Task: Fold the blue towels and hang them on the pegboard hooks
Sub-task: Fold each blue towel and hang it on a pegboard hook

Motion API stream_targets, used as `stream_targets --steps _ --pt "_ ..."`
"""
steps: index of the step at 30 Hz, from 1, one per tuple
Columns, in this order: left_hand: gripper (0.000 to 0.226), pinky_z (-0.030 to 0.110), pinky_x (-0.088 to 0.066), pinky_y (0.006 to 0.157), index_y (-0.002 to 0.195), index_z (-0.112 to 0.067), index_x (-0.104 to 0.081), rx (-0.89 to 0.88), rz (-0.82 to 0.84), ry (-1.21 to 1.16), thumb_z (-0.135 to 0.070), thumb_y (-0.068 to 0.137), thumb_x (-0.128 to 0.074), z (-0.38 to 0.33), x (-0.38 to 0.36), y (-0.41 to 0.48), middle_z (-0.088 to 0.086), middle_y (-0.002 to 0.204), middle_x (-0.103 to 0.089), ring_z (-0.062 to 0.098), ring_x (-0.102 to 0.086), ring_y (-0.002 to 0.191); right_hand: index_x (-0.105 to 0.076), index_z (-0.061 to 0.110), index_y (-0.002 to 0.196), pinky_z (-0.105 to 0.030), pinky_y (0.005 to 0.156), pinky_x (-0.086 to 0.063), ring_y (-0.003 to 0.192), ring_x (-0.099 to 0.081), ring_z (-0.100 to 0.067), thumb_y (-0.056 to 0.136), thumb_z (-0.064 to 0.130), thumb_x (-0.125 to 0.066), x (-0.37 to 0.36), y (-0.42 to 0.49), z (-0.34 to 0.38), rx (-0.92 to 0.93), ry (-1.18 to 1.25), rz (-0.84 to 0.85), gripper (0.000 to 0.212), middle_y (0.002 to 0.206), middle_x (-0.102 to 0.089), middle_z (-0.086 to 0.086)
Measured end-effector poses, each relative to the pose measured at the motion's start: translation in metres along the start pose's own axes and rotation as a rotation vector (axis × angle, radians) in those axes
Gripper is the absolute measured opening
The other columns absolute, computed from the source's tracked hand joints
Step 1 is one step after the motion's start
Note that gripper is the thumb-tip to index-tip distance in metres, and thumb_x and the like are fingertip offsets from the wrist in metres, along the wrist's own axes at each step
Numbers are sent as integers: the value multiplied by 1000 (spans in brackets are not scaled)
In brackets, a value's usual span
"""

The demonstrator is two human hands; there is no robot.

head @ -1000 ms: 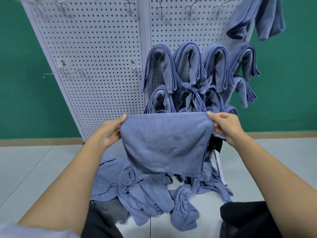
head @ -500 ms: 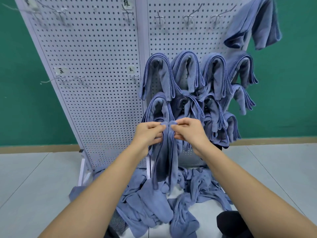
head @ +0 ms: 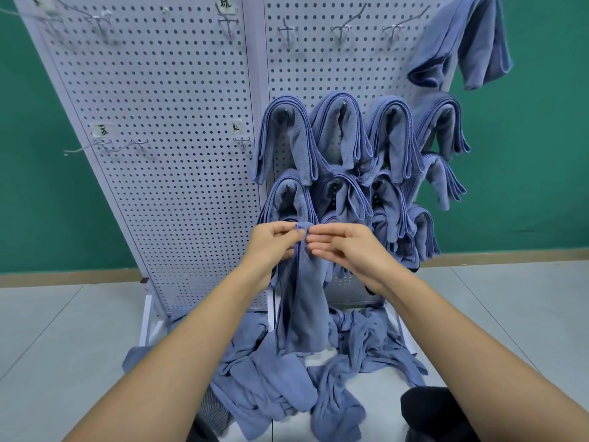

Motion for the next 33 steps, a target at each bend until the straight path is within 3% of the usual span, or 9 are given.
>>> stream_targets --steps 3,5,8,10,15,20,24,28,33 --pt "19 15 -50 60 84 -15 -69 18 22 -12 -7 93 -55 -2 -1 -1 -5 60 -53 9 -48 61 -64 14 102 -21 82 -54 88 -64 -13 88 -11 -52 21 2 14 163 -288 -91 31 103 -67 -10" --pt "21 19 -48 67 88 -17 -70 0 92 17 -8 94 -52 -7 -6 -3 -1 72 -60 12 -51 69 -62 23 109 -23 91 -46 102 -57 -10 87 6 -64 30 3 23 276 -585 -118 28 114 -62 1" --pt "23 26 -40 72 92 -20 -68 -23 196 40 -10 96 -48 -11 -13 -5 6 85 -54 19 -43 79 -54 28 127 -27 104 -31 126 -36 -10 80 34 -74 26 7 20 330 -852 -23 51 132 -48 11" --pt "26 26 -38 70 90 -21 -67 -36 232 34 -8 96 -45 -11 -14 -4 8 86 -52 20 -40 79 -54 27 127 -27 105 -26 129 -31 -10 77 40 -75 20 10 16 339 -932 26 56 129 -47 15" --pt "26 31 -42 77 90 -20 -67 -6 166 28 -7 97 -45 0 -2 7 0 72 -53 11 -44 67 -56 31 82 -43 83 -49 82 -58 -11 83 41 -69 23 18 10 278 -913 15 16 81 -62 11" --pt "18 21 -53 70 102 -16 -65 91 93 21 -12 98 -48 23 5 14 -4 68 -54 8 -48 62 -54 31 88 -36 71 -46 82 -56 -15 90 47 -57 19 17 22 319 -1157 -115 16 81 -60 9" --pt "9 30 -52 83 102 -19 -61 173 17 24 -16 95 -56 37 10 15 -2 86 -64 12 -58 76 -61 25 81 -38 71 -51 73 -57 -16 85 42 -64 25 20 32 333 -1043 -192 17 73 -60 6" --pt "19 25 -52 71 110 -17 -58 274 21 23 -16 91 -63 56 9 8 3 94 -66 15 -60 79 -64 11 80 -26 58 -40 57 -44 -7 86 31 -67 26 16 53 363 -940 -220 21 59 -48 8" --pt "25 31 -52 75 114 -13 -58 431 76 -41 -15 90 -64 79 0 -5 3 87 -65 15 -58 70 -64 -3 84 -16 50 -29 55 -36 -7 85 29 -68 21 16 96 424 -848 -232 32 59 -43 2"
Point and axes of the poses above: each hand's wrist, its own y-axis towards the middle knuckle, its own x-axis out of the back of the hand, z = x × y, the point moved 8 cm from there along y, towards the middle knuckle
